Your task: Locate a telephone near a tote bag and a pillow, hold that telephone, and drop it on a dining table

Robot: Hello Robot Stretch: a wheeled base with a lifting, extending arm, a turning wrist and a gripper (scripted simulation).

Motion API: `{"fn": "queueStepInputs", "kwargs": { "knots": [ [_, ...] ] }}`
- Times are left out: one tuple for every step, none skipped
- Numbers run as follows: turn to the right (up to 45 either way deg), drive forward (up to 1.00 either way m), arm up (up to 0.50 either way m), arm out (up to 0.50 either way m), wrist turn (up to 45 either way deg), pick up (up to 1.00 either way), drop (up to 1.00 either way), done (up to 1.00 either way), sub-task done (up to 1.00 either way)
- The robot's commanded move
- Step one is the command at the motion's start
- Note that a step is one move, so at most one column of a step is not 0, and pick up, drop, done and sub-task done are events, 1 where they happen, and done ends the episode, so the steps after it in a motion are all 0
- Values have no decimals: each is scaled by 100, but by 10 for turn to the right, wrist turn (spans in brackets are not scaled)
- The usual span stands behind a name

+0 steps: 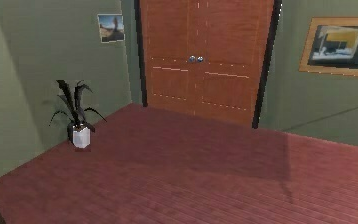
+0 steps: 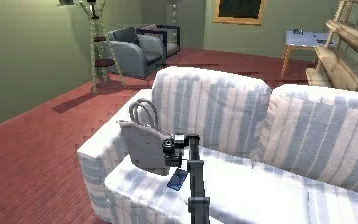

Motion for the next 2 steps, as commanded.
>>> {"fn": "queueStepInputs", "kwargs": {
  "knots": [
    [0,0,-30,0,0,0,0,0,0],
    [0,0,0,0,0,100,0,0,0]
  ]
}}
